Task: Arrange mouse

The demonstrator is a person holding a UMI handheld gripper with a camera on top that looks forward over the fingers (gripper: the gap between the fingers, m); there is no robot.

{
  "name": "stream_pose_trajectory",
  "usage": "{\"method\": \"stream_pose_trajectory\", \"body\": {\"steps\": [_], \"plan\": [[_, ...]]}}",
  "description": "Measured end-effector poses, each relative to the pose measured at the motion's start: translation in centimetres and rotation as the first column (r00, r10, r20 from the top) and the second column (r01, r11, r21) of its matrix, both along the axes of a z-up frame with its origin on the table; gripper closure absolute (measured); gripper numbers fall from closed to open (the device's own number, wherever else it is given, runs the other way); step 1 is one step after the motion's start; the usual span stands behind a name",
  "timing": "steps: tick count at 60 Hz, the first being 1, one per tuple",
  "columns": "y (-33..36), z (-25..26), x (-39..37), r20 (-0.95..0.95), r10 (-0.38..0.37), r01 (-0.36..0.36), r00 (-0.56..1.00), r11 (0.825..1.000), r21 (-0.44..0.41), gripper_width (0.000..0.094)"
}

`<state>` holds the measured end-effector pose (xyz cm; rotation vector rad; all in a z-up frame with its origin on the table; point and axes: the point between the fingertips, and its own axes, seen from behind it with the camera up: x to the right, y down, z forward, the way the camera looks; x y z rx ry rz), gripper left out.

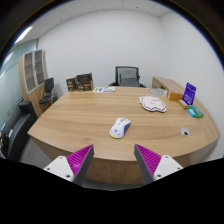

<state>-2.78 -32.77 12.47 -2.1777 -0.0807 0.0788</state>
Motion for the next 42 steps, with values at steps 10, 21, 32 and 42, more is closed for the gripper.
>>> {"method": "stream_pose_trajectory", "body": {"steps": [10, 21, 32, 42], "plan": [[0.3, 0.2, 0.5, -0.015, -0.051, 0.052, 0.999, 0.999, 0.015, 0.0094], [1.5, -1.6, 4.6, 0.011, -0.116, 0.116, 0.993, 0.993, -0.012, 0.0089], [5.0, -4.4, 7.8, 0.037, -0.107, 0.108, 0.994, 0.994, -0.024, 0.0102], [7.7, -5.8, 7.0, 0.062, -0.027, 0.029, 0.998, 0.999, -0.041, 0.0098]]}}
